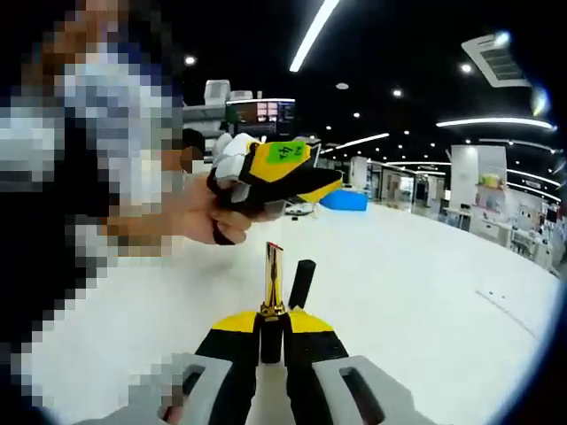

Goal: Unscrew the lipstick cap, remove the lipstick, and put the cap back on the lipstick

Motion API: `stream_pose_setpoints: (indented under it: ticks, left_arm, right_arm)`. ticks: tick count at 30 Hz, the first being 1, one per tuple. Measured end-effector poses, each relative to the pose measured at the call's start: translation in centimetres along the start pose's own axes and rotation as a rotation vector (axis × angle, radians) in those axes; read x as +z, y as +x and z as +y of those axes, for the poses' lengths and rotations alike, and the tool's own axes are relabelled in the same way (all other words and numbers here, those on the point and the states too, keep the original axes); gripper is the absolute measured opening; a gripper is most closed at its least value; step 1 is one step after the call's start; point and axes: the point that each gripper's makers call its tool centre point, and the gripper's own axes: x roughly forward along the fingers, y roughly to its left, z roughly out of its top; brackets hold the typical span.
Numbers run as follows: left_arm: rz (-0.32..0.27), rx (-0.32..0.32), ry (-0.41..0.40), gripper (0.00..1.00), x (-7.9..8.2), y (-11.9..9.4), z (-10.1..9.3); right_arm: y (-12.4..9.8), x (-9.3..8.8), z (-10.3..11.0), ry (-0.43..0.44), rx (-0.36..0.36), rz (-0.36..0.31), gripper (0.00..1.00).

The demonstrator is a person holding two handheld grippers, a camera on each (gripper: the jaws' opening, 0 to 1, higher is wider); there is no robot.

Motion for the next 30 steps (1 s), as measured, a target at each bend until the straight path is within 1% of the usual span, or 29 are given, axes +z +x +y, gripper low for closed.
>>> stream_pose_setpoints:
  ticks: [5,9,11,12,21,28,30]
  left_arm:
    - [-0.005,0.013,-0.014,0.23,0.1,-0.1,0.3]
    - [-0.003,0.025,-0.014,0.22,0.0,-0.2,0.6]
    - [-0.002,0.034,0.001,0.22,0.1,-0.3,0.7]
    - [-0.007,0.032,-0.005,0.22,0.2,-0.3,0.6]
    - [-0.022,0.030,-0.012,0.21,0.6,-0.4,0.4]
    - [-0.025,0.031,-0.017,0.20,0.7,-0.4,0.5]
    - [-0.025,0.030,-0.017,0.20,0.7,-0.4,0.5]
  right_arm:
    - [-0.3,-0.2,-0.2,0.008,-0.001,0.008,0.10]
    - [-0.4,-0.2,-0.5,0.059,-0.007,0.003,0.10]
    - [-0.4,-0.1,-0.2,0.081,-0.011,0.000,0.10]
    - [-0.4,0.0,-0.2,0.095,-0.012,-0.003,0.10]
    - [-0.1,0.1,0.3,0.116,-0.004,-0.011,0.11]
    - [0.0,0.1,0.5,0.138,-0.009,-0.004,0.17]
    - [0.0,0.1,0.6,0.141,-0.010,-0.004,0.17]
